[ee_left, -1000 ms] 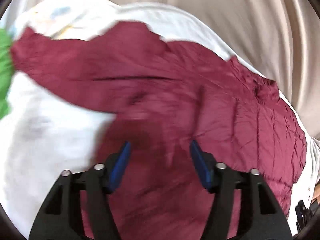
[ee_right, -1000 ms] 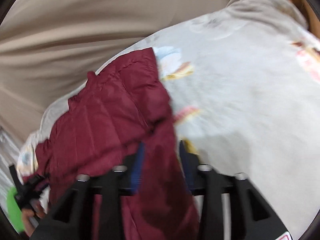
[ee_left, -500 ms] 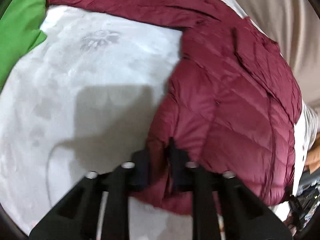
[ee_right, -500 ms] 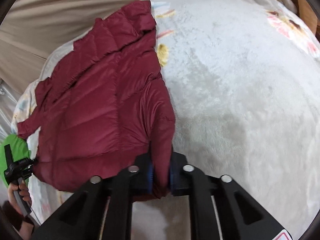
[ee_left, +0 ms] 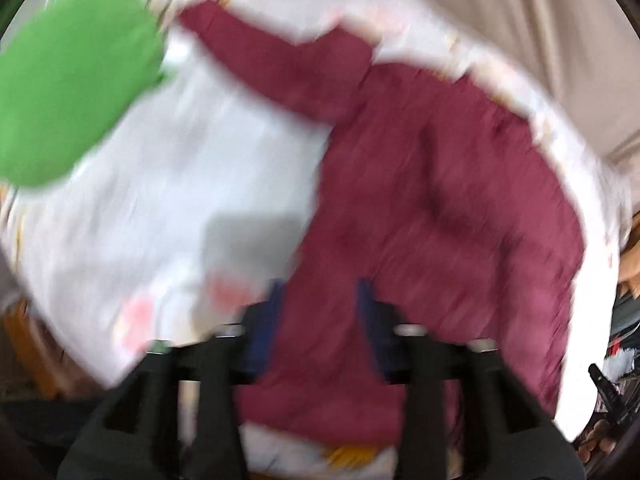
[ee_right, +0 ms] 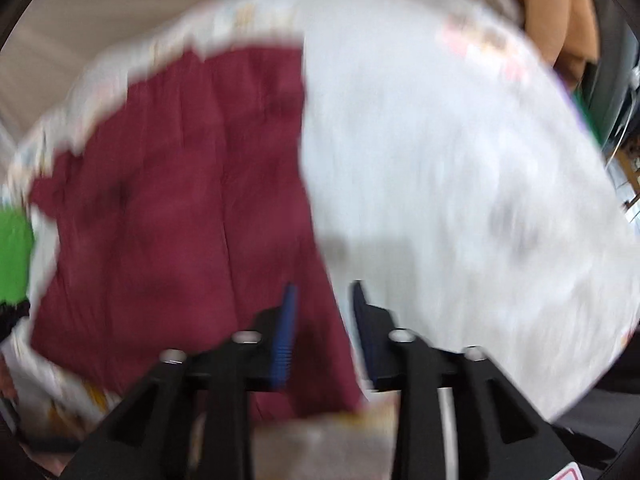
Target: Fold large clothes
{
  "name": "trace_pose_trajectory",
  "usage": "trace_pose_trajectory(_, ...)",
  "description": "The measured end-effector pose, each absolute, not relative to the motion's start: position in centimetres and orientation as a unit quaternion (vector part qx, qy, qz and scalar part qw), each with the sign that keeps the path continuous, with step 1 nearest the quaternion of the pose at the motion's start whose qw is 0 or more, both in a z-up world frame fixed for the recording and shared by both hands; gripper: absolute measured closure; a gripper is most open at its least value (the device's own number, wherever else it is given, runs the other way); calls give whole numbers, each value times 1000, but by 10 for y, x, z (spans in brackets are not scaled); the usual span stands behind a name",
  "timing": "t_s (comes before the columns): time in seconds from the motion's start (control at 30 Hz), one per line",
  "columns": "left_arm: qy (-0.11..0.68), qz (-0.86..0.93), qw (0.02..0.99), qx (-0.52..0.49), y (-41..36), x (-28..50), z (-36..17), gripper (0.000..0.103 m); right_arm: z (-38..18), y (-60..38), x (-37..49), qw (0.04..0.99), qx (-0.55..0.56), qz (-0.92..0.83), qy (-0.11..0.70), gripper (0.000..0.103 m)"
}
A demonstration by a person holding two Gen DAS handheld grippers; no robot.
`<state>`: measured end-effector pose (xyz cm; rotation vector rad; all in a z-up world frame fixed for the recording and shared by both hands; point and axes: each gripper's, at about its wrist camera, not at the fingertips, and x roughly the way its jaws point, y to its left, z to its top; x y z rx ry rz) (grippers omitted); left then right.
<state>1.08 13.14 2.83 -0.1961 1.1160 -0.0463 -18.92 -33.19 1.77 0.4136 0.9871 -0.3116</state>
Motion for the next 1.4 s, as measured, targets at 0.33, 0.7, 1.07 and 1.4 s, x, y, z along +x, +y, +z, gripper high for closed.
trace_pose_trajectory(0.33, 500, -78, 862, 34, -14, 128, -31, 32, 0, -358, -17, 879, 205, -159, 401, 52)
trace_pose_trajectory(0.7, 517, -48, 854, 28, -24, 163, -64, 19, -53, -362, 63, 865, 178, -177, 434, 55)
trace_pose_trajectory(1.07, 509, -149, 842, -96, -13, 203, -41, 98, -18, -368, 31, 901, 276, -136, 308, 95)
trace_pose_trajectory(1.4, 509, -120, 853, 6, -53, 235, -77, 96, -14, -343, 32, 899, 200, -176, 348, 89)
